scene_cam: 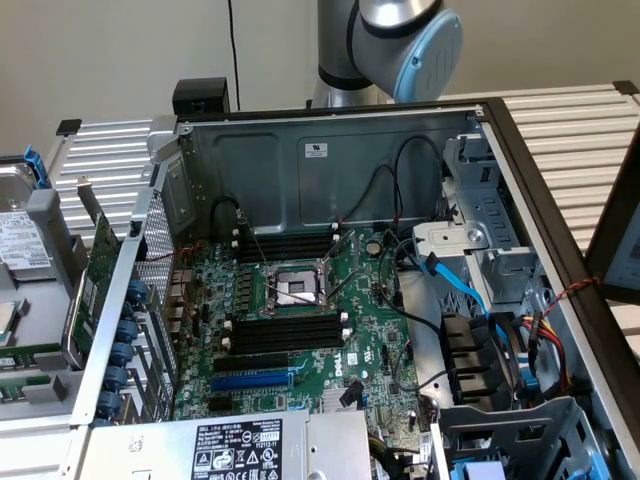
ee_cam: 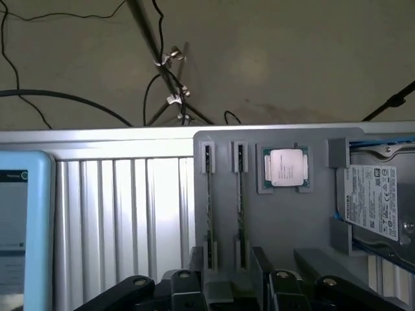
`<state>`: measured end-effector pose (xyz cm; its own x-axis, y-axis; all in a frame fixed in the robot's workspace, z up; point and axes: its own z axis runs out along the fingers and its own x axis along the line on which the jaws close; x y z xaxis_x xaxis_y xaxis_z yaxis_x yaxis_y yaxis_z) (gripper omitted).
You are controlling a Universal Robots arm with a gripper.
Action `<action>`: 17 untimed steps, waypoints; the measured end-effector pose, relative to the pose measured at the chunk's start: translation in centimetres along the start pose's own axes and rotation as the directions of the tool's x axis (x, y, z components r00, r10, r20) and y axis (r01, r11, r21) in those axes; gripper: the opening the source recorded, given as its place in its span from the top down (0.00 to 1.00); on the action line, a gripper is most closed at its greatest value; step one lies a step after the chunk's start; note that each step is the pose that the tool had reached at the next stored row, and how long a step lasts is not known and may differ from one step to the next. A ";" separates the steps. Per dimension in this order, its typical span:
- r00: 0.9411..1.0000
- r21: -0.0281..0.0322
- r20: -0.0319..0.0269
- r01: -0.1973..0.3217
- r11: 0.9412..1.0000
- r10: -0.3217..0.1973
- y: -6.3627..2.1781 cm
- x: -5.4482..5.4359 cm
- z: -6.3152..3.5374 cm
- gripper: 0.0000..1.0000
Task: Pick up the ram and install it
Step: 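Pick up the ram and move it above insertion slot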
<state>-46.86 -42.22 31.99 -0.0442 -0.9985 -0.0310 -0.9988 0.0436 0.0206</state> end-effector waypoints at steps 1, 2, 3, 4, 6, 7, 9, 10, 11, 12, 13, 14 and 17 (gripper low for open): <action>1.000 0.000 0.000 0.000 1.000 0.000 0.00 -0.2 0.19 0.58; 1.000 0.000 0.000 -0.001 1.000 0.001 0.01 -0.4 0.37 0.58; 1.000 0.000 0.000 -0.001 1.000 0.001 0.01 -0.6 0.56 0.58; 1.000 0.000 0.000 -0.002 1.000 0.002 0.02 -0.6 0.75 0.58; 1.000 0.000 0.000 -0.004 1.000 0.004 -0.01 -0.7 1.11 0.58; 1.000 0.000 0.000 -0.005 1.000 0.005 0.00 -0.7 1.28 0.58; 1.000 0.000 0.000 -0.008 1.000 0.008 -0.01 -0.7 1.66 0.58; 1.000 0.000 0.000 -0.010 1.000 0.010 -0.01 -0.7 1.85 0.58; 1.000 0.000 0.000 -0.012 1.000 0.012 -0.01 -0.7 2.02 0.58; 1.000 0.000 0.000 -0.013 1.000 0.013 -0.01 -0.7 2.20 0.58; 1.000 0.001 0.000 -0.015 1.000 0.015 -0.02 -0.7 2.39 0.58; 1.000 0.001 0.000 -0.017 1.000 0.017 -0.02 -0.7 2.56 0.58; 1.000 0.001 0.000 -0.020 1.000 0.020 0.00 -0.7 3.12 0.58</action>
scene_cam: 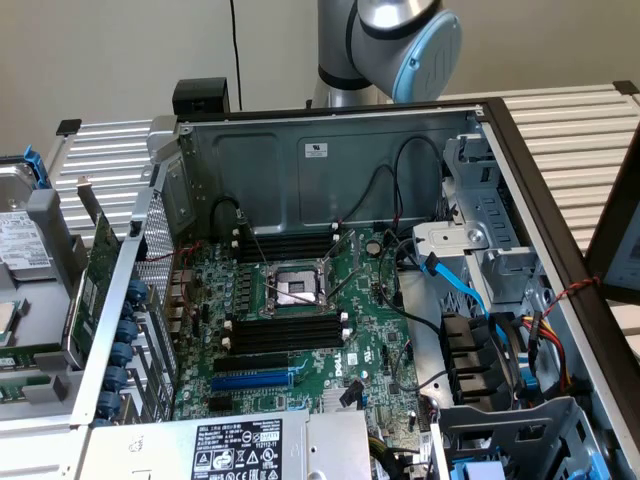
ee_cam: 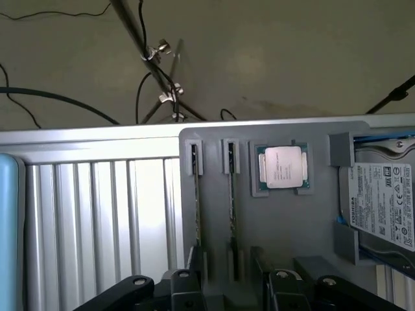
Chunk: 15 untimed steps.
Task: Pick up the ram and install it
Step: 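Pick up the ram and move it above insertion slot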
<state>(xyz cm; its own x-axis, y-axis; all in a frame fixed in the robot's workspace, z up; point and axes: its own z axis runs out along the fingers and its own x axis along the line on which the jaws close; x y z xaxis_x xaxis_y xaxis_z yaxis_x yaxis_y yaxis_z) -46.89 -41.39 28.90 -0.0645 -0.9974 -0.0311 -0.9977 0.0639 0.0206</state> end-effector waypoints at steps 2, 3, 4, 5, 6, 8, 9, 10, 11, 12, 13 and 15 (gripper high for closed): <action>1.000 0.000 0.000 0.000 1.000 0.000 0.04 0.0 0.35 0.58; 1.000 0.000 0.000 0.000 1.000 0.000 0.07 0.0 0.54 0.58; 1.000 0.000 0.000 0.000 1.000 0.000 0.08 0.0 0.72 0.58; 1.000 0.000 0.000 -0.001 1.000 0.001 0.08 0.2 0.90 0.58; 1.000 0.000 0.000 -0.001 1.000 0.001 0.06 0.3 1.08 0.58; 1.000 0.000 0.000 -0.001 1.000 0.001 0.04 0.6 1.43 0.58; 1.000 0.000 0.000 -0.001 1.000 0.001 0.03 0.7 1.62 0.58; 1.000 0.000 0.000 -0.001 1.000 0.001 0.03 0.8 1.79 0.58; 1.000 0.000 0.000 -0.001 1.000 0.001 0.02 0.9 1.97 0.58; 1.000 0.000 0.000 -0.001 1.000 0.001 0.02 0.9 2.14 0.58; 1.000 0.000 0.000 -0.001 1.000 0.001 0.02 1.0 2.32 0.58; 1.000 0.000 0.000 -0.001 1.000 0.001 0.00 1.0 2.70 0.58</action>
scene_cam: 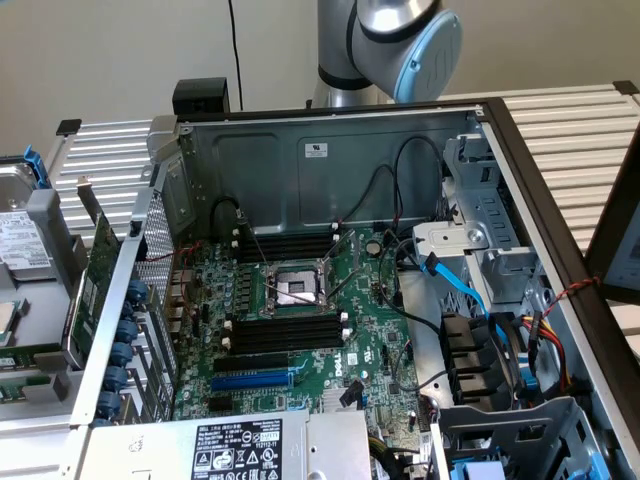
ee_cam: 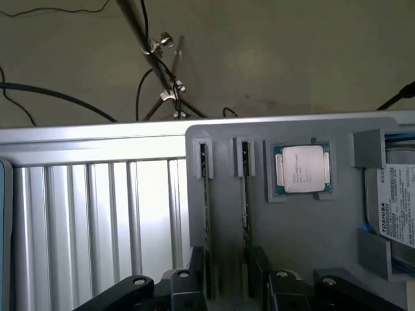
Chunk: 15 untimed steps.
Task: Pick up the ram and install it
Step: 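Pick up the ram and move it above insertion slot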
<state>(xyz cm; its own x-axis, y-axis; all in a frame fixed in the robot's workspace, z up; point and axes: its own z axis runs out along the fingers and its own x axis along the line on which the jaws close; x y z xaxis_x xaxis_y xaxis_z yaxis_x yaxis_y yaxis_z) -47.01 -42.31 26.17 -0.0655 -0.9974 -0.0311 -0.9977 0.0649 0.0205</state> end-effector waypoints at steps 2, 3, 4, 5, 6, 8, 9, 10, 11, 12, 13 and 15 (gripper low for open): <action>1.000 0.000 0.000 0.000 1.000 0.000 -0.01 0.0 0.36 0.58; 1.000 0.000 0.000 0.000 1.000 0.000 -0.02 0.1 0.54 0.58; 1.000 0.000 0.000 0.000 1.000 0.000 -0.02 0.1 0.71 0.58; 1.000 0.000 0.000 0.000 1.000 0.000 -0.05 0.1 0.91 0.58; 1.000 0.000 0.000 0.000 1.000 0.000 -0.09 0.1 1.08 0.58; 1.000 0.000 0.000 0.000 1.000 0.000 -0.22 0.1 1.45 0.58; 1.000 0.000 0.000 0.000 1.000 0.000 -0.28 0.1 1.63 0.58; 1.000 0.000 0.000 0.000 1.000 0.000 -0.34 0.1 1.81 0.58; 1.000 0.000 0.000 0.000 1.000 0.000 -0.38 0.1 1.99 0.58; 1.000 0.000 0.000 0.000 1.000 0.000 -0.40 0.2 2.17 0.58; 1.000 0.000 0.000 0.000 1.000 0.000 -0.42 0.2 2.35 0.58; 1.000 0.000 0.000 0.000 1.000 0.000 -0.44 0.3 2.71 0.58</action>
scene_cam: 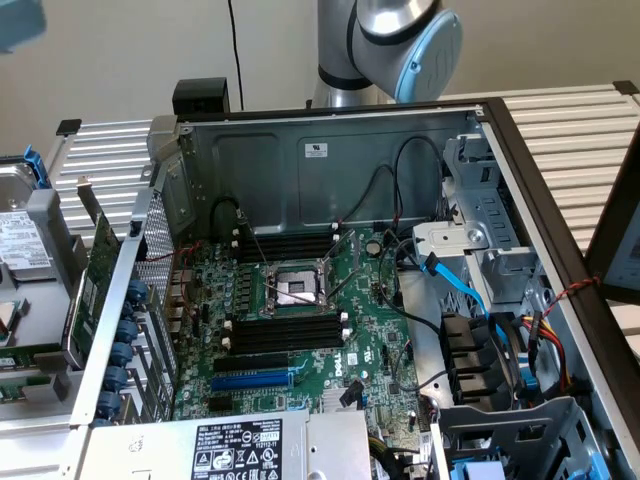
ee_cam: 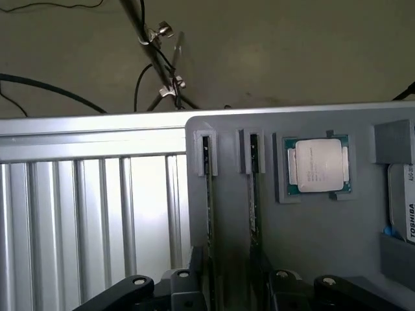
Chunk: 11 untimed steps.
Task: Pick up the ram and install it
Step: 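Pick up the ram and move it above insertion slot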
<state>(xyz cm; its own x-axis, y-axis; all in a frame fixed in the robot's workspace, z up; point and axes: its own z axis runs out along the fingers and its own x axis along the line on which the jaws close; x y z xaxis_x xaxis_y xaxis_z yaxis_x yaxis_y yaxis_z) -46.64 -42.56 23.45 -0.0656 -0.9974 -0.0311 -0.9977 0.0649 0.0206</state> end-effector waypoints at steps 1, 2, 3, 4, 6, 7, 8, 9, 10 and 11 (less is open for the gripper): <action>1.000 0.000 0.000 0.000 1.000 0.000 -0.01 0.1 0.17 0.58; 1.000 0.000 0.000 0.000 1.000 0.000 -0.02 0.2 0.35 0.58; 1.000 0.000 0.000 0.000 1.000 0.000 -0.04 0.3 0.54 0.58; 1.000 0.000 0.000 0.000 1.000 0.000 -0.07 0.3 0.72 0.58; 1.000 0.000 0.000 0.000 1.000 0.000 -0.17 0.3 1.08 0.58; 1.000 0.000 0.000 0.000 1.000 0.000 -0.21 0.3 1.25 0.58; 1.000 0.000 0.000 0.000 1.000 0.000 -0.26 0.3 1.44 0.58; 1.000 0.000 0.000 0.000 1.000 0.000 -0.29 0.4 1.60 0.58; 1.000 0.000 0.000 0.000 1.000 0.000 -0.30 0.5 1.74 0.58; 1.000 0.000 0.000 0.000 1.000 0.000 -0.31 0.6 1.89 0.58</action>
<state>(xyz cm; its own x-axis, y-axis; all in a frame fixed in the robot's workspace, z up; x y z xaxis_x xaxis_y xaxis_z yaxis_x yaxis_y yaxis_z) -46.40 -43.10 21.54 -0.0656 -0.9974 -0.0310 -0.9977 0.0650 0.0206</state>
